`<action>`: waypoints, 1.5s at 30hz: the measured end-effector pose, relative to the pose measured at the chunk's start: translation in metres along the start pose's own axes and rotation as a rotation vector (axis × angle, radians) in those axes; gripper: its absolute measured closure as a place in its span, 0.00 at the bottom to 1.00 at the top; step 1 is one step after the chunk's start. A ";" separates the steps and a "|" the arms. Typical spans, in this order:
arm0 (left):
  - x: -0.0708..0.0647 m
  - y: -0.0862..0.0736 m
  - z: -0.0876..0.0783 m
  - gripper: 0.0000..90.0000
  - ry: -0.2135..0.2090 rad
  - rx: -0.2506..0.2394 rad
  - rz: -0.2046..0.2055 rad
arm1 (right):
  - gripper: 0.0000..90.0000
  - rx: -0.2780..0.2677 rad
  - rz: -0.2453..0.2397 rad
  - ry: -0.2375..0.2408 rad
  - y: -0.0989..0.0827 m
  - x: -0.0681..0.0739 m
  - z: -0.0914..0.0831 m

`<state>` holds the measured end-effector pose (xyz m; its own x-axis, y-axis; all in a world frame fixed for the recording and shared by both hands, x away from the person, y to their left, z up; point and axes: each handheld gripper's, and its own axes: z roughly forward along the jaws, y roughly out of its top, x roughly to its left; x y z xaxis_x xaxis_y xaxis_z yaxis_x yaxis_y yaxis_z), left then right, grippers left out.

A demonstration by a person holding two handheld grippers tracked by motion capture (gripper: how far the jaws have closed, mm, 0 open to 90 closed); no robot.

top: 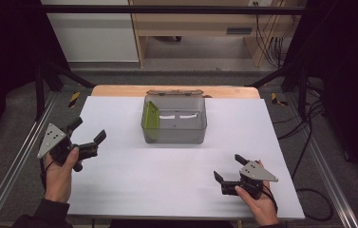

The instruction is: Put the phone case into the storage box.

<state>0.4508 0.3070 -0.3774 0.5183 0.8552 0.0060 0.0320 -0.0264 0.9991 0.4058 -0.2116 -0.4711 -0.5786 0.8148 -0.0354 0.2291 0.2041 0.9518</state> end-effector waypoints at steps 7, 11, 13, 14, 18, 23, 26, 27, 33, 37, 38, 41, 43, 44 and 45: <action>-0.002 -0.015 -0.006 0.01 0.002 0.012 -0.016 | 0.04 0.002 -0.002 0.001 0.000 0.000 0.000; -0.003 -0.021 -0.009 0.01 0.004 0.017 -0.021 | 0.04 0.000 -0.001 0.002 0.000 0.000 0.000; -0.003 -0.023 -0.010 0.01 0.005 0.016 -0.024 | 0.04 0.000 0.001 0.003 0.000 0.000 0.000; -0.003 -0.024 -0.011 0.01 0.005 0.018 -0.025 | 0.04 0.000 0.000 0.002 0.000 0.000 0.000; -0.007 -0.027 -0.012 0.01 -0.004 0.028 -0.021 | 0.04 -0.001 -0.002 0.004 0.000 0.000 0.000; -0.011 -0.031 -0.014 0.01 -0.013 0.037 -0.016 | 0.04 -0.002 -0.001 0.004 0.000 0.000 0.000; -0.015 -0.033 -0.014 0.01 -0.019 0.039 -0.012 | 0.04 -0.003 -0.001 0.005 0.000 0.000 0.000; -0.016 -0.034 -0.015 0.01 -0.021 0.039 -0.010 | 0.04 -0.003 -0.001 0.005 0.000 0.000 0.000; -0.021 -0.038 -0.017 0.01 -0.028 0.045 0.000 | 0.04 -0.001 -0.001 0.003 0.000 0.001 0.000; -0.025 -0.041 -0.018 0.01 -0.036 0.048 0.001 | 0.04 -0.001 -0.001 0.002 0.000 0.001 0.000; -0.025 -0.042 -0.018 0.01 -0.037 0.051 0.005 | 0.04 -0.001 -0.001 0.002 0.000 0.001 0.000; -0.028 -0.045 -0.018 0.01 -0.041 0.055 0.006 | 0.04 -0.001 -0.002 0.001 0.000 0.000 0.000; -0.029 -0.046 -0.019 0.01 -0.043 0.054 0.004 | 0.04 0.000 -0.003 0.000 0.000 0.001 0.000; -0.030 -0.046 -0.019 0.01 -0.045 0.057 0.006 | 0.04 0.000 -0.003 0.000 0.000 0.001 0.000; -0.031 -0.047 -0.019 0.01 -0.046 0.057 0.007 | 0.04 0.000 -0.003 0.000 0.000 0.000 0.000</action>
<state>0.4169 0.2922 -0.4235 0.5575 0.8301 0.0103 0.0756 -0.0631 0.9951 0.4054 -0.2113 -0.4708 -0.5790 0.8144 -0.0380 0.2277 0.2062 0.9516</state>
